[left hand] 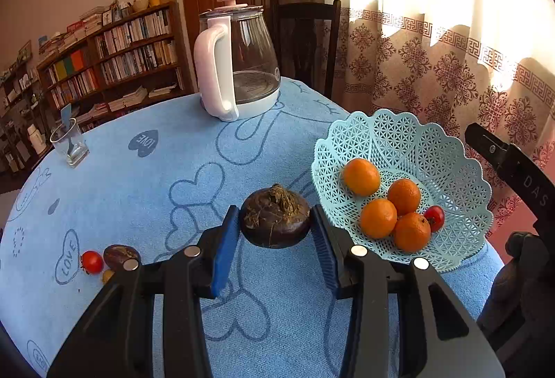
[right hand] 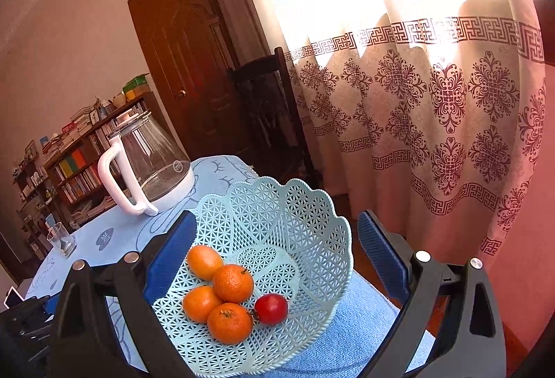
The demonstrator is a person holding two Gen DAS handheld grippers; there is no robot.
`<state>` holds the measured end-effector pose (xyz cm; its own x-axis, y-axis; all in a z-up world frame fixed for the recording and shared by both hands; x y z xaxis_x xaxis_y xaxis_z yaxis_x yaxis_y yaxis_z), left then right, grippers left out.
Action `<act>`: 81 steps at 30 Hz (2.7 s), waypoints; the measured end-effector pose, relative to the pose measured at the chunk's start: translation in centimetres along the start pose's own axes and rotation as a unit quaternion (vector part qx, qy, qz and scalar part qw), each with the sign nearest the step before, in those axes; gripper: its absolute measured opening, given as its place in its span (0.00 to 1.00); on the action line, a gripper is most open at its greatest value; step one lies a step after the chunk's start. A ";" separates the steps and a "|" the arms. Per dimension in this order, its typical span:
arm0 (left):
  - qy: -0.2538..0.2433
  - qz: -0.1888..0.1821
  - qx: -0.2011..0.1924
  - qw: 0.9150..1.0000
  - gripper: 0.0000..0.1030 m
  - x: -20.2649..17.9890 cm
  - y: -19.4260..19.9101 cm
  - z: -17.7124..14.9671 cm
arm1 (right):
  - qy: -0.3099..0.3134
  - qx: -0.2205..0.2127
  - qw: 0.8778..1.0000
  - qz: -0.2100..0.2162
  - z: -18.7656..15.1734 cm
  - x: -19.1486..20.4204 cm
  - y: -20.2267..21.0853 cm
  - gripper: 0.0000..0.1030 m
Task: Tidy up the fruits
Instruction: 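Carry the beet-like fruit into the teal basket and open the left gripper, then move both grippers back from the basket toward the remaining fruits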
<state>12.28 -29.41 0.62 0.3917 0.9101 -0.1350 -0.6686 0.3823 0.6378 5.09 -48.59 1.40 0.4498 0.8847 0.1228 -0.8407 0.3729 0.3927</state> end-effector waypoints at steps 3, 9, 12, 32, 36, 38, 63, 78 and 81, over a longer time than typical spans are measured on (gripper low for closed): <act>-0.006 -0.013 0.005 1.000 0.41 -1.6 -1.0 0.3 | -0.001 -0.001 1.000 0.001 0.1 0.0 0.0 0.93; -0.021 -0.040 0.003 0.999 0.48 -4.2 -2.1 1.1 | -0.009 0.000 1.000 -0.002 0.0 -0.2 -0.1 0.93; -0.036 -0.040 -0.024 0.998 0.74 -4.7 -1.5 1.6 | -0.012 0.000 1.000 -0.004 0.0 -0.4 -0.1 0.93; 0.021 0.011 0.000 1.000 0.87 1.3 -2.1 0.0 | -0.006 -0.013 1.000 -0.019 0.1 -0.7 0.3 0.93; 0.023 0.019 -0.002 1.000 0.87 2.0 -1.8 -0.2 | 0.014 -0.029 0.999 -0.024 0.5 -0.1 1.0 0.93; 0.023 0.022 -0.004 0.999 0.87 2.4 -1.6 -0.3 | 0.026 -0.040 0.998 -0.028 0.7 0.3 1.4 0.93; 0.096 0.091 -0.024 0.991 0.91 13.1 1.6 0.0 | 0.104 -0.077 0.991 -0.027 1.3 3.6 2.8 0.96; 0.114 0.130 -0.006 0.985 0.91 19.0 0.8 0.3 | 0.157 -0.053 0.986 0.036 -0.2 7.6 2.0 0.97; 0.100 0.126 0.002 0.987 0.91 18.7 0.3 0.2 | 0.155 -0.052 0.986 0.036 -0.2 7.5 1.9 0.97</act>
<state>19.56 -12.28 -1.62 0.0803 0.9896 -0.1195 -0.7261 0.1402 0.6731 6.79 -41.18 2.92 0.2883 0.9466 -0.1445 -0.9004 0.3193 0.2955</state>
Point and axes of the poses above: each gripper's, at about its wrist camera, not at the fingertips, and y roughly against the way its jaws point, x to its left, z to its top, the point moved 10 cm from there along -y, roughly the way its jaws point, and after that the axes turned 14 degrees about y, right-handed, at the moved point
